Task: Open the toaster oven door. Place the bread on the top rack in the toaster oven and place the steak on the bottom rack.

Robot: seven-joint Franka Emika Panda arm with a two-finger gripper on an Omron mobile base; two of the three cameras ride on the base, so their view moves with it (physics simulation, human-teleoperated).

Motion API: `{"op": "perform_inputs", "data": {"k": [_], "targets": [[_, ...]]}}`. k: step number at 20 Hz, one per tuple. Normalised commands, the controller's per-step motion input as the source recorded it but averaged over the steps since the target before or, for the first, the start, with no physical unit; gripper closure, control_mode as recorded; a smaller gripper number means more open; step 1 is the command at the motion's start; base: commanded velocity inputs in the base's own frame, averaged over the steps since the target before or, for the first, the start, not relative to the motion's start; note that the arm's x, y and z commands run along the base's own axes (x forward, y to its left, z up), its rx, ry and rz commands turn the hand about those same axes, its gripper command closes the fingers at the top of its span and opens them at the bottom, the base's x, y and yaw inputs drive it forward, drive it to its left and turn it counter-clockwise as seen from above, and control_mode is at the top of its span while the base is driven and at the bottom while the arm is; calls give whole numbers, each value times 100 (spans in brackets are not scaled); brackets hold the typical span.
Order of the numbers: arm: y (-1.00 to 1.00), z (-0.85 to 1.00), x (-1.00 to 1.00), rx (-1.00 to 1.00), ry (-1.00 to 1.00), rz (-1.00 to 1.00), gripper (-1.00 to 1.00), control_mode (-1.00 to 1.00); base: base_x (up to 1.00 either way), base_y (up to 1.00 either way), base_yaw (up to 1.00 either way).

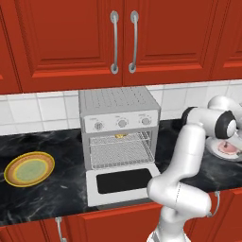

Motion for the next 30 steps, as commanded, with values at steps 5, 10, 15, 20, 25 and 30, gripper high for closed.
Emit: {"op": "perform_inputs", "data": {"k": [5,10,15,20,25,30], "targets": [[9,0,0,0,-2,-3,100,-100,0,0,0],[9,37,-36,0,-7,0,100,-100,0,0,0],[49,86,-100,1,-11,1,100,-100,0,0,0],[100,48,-83,-1,-11,16,100,-100,0,0,0],[100,56,-39,0,-4,14,100,-100,0,0,0],[100,45,-13,0,0,15,100,-100,0,0,0]]}}
